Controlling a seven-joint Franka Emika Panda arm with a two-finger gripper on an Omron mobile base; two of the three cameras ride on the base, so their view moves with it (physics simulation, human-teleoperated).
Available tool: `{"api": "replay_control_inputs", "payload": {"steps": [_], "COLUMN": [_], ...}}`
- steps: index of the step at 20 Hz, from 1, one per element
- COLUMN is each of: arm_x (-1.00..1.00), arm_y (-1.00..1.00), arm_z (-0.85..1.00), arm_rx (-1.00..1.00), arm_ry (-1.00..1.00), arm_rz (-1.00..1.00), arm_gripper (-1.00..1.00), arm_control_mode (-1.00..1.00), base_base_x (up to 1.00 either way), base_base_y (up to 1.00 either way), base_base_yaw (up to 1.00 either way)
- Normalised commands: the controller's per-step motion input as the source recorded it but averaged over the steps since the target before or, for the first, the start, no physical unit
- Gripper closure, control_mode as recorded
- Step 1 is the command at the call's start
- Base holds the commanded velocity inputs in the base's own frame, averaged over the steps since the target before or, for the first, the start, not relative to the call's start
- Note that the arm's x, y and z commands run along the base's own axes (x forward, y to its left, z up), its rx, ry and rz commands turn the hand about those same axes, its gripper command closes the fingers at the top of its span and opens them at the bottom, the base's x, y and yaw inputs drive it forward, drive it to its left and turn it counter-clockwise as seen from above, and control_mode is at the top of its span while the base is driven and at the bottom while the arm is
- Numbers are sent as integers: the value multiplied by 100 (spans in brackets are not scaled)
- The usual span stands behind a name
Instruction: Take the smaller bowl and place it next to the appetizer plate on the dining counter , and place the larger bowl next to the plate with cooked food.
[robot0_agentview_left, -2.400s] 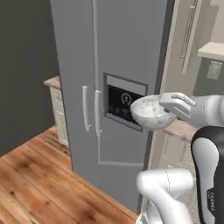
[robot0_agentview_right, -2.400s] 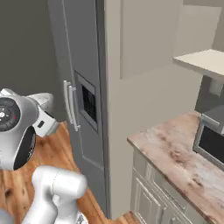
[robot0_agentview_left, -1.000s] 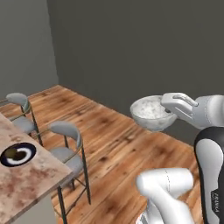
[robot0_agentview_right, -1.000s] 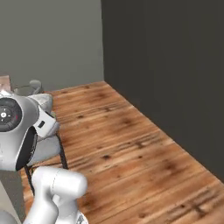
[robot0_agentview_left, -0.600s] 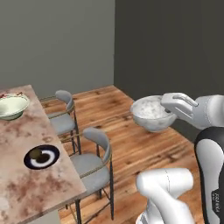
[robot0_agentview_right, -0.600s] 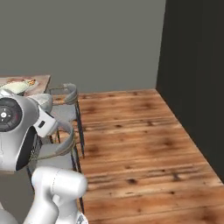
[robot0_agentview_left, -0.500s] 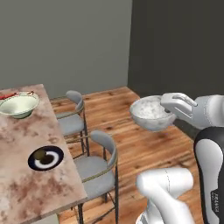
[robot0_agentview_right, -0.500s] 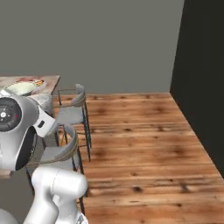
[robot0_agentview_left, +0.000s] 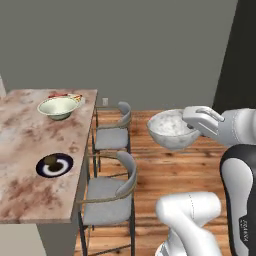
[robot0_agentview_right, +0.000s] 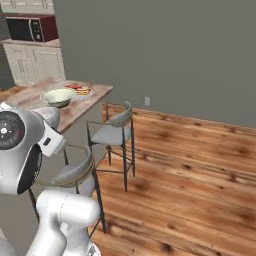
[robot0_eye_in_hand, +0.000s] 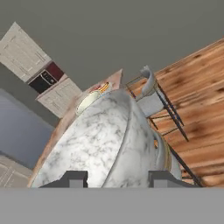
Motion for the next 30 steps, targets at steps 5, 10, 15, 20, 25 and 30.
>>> {"api": "replay_control_inputs", "payload": {"steps": [5, 10, 15, 20, 25, 30], "arm_x": [0, 0, 0, 0, 0, 0], "arm_y": [0, 0, 0, 0, 0, 0], "arm_z": [0, 0, 0, 0, 0, 0], "arm_rx": [0, 0, 0, 0, 0, 0], "arm_ry": [0, 0, 0, 0, 0, 0], "arm_rz": [0, 0, 0, 0, 0, 0], "arm_gripper": [100, 100, 100, 100, 100, 100], "arm_control_mode": [100, 100, 100, 100, 100, 100], "base_base_x": [16, 56, 62, 64, 63, 80], "base_base_y": [-84, -78, -69, -38, -31, -39], "base_base_yaw": [61, 56, 57, 53, 56, 56]}}
